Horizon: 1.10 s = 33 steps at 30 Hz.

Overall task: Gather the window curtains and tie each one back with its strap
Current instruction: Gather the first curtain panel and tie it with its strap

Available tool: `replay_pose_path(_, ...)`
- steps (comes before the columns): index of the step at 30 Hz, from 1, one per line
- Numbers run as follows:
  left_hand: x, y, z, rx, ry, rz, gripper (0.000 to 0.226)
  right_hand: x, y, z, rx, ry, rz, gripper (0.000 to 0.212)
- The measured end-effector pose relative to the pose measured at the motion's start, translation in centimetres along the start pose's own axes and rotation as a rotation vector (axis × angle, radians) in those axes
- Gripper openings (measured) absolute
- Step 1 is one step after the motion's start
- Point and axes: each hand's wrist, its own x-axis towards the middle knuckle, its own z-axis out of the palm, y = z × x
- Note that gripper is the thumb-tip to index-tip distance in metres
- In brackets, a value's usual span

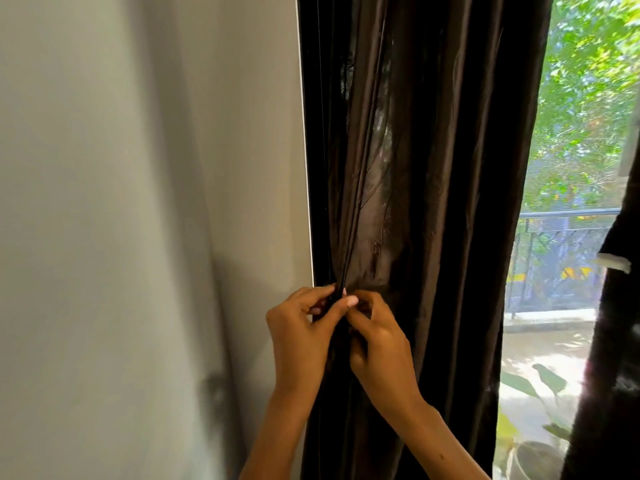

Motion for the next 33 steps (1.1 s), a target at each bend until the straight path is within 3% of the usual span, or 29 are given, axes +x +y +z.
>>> replay_pose_path(2,0.6,-0.4,-0.1,0.039,0.051,-0.048,0.015,0.2,0.0,-0.4,0.083,-0.075,0.0,0.042)
replay_pose_path(5,1.2,-1.1,-0.8,0.076,0.081,-0.077,0.006,0.9,0.7,-1.1,0.12,0.171,0.199,0.04)
replay_pose_path(6,1.2,-1.0,-1.0,0.063,0.083,-0.088,0.005,1.3,0.8,-1.6,0.128,0.238,0.316,0.055)
replay_pose_path(8,1.4,-0.8,-1.4,0.02,0.069,-0.112,0.006,2.1,1.0,-1.9,0.303,0.179,0.506,0.094)
replay_pose_path(9,1.6,-0.6,-1.6,0.007,0.058,-0.126,0.008,2.6,1.0,-1.9,0.444,0.139,0.548,0.101)
replay_pose_path(11,1.7,-0.3,-1.6,0.003,0.045,-0.147,0.01,2.9,0.6,-1.6,0.572,0.155,0.494,0.085)
replay_pose_path(13,1.5,-0.3,-1.6,0.026,0.062,-0.14,0.009,2.3,0.4,-1.2,0.357,0.267,0.334,0.048)
replay_pose_path(14,1.4,-0.2,-1.5,0.046,0.076,-0.125,0.008,1.8,0.2,-0.9,0.226,0.324,0.261,0.041)
replay_pose_path(16,0.9,0.1,-1.3,0.068,0.091,-0.09,0.007,0.7,-0.6,-0.6,0.057,0.34,0.156,0.053)
replay_pose_path(20,0.1,0.5,-0.9,0.017,0.038,-0.082,0.011,0.1,-1.8,-0.3,0.04,0.096,0.067,0.077)
replay_pose_path(28,0.2,1.0,-1.2,-0.027,-0.066,-0.087,0.018,0.6,-1.0,-1.7,0.285,-0.248,0.082,0.057)
replay_pose_path(30,0.5,0.6,-1.1,0.014,-0.034,-0.075,0.011,0.9,-0.9,-2.1,0.302,-0.203,0.108,0.051)
replay_pose_path(32,0.9,0.2,-1.1,0.035,-0.002,-0.087,0.008,1.6,-0.3,-2.6,0.311,0.026,0.235,0.049)
replay_pose_path(33,1.0,0.0,-1.2,0.049,0.01,-0.085,0.008,2.0,0.0,-2.8,0.345,0.127,0.346,0.058)
